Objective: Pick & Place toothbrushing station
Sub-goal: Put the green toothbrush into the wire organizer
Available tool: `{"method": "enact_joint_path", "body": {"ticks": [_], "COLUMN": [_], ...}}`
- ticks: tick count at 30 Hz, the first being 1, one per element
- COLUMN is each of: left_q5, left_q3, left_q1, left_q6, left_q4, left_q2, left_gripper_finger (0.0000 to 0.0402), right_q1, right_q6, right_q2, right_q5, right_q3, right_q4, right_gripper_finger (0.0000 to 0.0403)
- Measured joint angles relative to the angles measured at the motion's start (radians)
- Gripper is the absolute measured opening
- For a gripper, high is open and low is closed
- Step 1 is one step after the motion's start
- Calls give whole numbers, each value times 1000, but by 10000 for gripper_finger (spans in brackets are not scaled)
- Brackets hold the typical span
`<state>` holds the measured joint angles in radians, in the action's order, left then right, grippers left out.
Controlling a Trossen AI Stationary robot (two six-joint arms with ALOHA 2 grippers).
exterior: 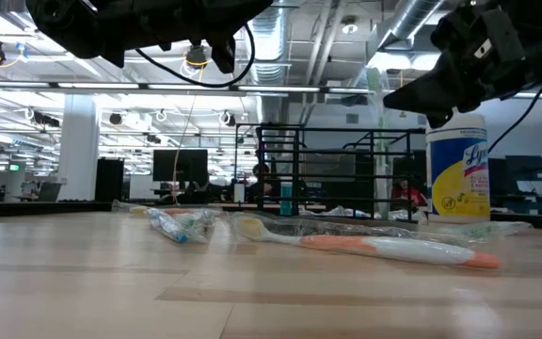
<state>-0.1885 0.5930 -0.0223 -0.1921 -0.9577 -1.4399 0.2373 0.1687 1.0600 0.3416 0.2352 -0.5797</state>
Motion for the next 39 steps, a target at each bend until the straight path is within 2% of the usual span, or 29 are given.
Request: {"method": "enact_joint_path", "body": {"ticks": [10,23,29,39], "left_q5": [0,0,0,0], "left_q3": [0,0,0,0], "left_q1": [0,0,0,0], "left_q6": [0,0,0,0], "left_q4": [0,0,0,0], "left_q2": [0,0,0,0], "left_gripper_finger": [3,3,3,3], "right_q1": [5,5,5,5], "right_q6": [-46,-82,-90,-24], "right_q2": [-1,-9,-41,-151], "right_q5": [-3,-3,-3,-5], "right_q3": [0,0,1,1], "right_q4": [8,13,40,215], "right_gripper_finger": [6,106,124,142]}}
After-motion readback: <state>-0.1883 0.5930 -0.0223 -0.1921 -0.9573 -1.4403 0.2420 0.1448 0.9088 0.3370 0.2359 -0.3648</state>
